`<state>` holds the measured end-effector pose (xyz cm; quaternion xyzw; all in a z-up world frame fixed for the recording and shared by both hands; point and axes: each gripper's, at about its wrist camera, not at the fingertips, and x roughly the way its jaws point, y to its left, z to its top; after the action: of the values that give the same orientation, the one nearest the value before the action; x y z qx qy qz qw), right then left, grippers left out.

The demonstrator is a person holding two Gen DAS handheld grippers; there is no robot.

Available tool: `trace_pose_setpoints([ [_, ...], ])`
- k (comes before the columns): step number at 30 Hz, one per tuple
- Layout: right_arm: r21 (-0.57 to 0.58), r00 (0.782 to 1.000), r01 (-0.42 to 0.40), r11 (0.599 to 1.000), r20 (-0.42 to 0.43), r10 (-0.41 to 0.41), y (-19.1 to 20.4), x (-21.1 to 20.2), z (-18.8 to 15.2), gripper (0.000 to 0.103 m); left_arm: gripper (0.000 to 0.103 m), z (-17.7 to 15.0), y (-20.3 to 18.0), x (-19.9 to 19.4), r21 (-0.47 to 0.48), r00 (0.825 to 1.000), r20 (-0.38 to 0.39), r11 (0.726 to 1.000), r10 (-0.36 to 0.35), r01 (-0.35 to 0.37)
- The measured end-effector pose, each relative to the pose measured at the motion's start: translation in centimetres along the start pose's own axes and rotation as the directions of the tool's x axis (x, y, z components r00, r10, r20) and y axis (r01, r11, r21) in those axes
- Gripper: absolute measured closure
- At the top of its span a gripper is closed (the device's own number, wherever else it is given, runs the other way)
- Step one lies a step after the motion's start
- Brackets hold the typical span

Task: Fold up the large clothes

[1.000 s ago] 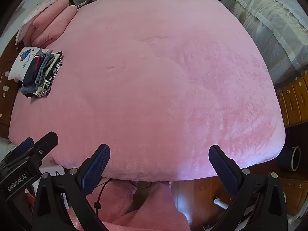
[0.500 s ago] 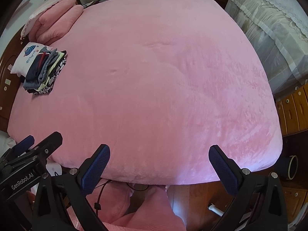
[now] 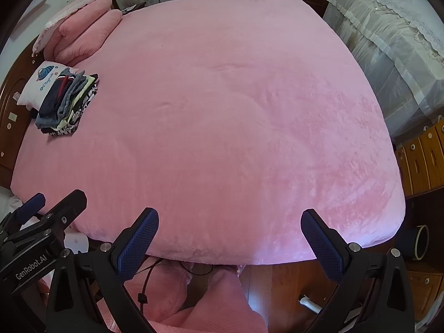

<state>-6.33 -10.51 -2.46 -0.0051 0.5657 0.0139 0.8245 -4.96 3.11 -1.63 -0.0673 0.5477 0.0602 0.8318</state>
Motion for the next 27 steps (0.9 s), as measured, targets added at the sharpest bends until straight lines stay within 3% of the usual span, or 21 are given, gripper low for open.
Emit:
trace_pose_setpoints([
  [27, 0.001, 1.000, 0.006, 1.000, -0.018, -0.006, -1.9, 0.2, -0.7, 0.000, 0.000, -1.0, -1.6, -0.6, 0.021, 1.000, 0.016, 1.000, -0.002, 0.001],
])
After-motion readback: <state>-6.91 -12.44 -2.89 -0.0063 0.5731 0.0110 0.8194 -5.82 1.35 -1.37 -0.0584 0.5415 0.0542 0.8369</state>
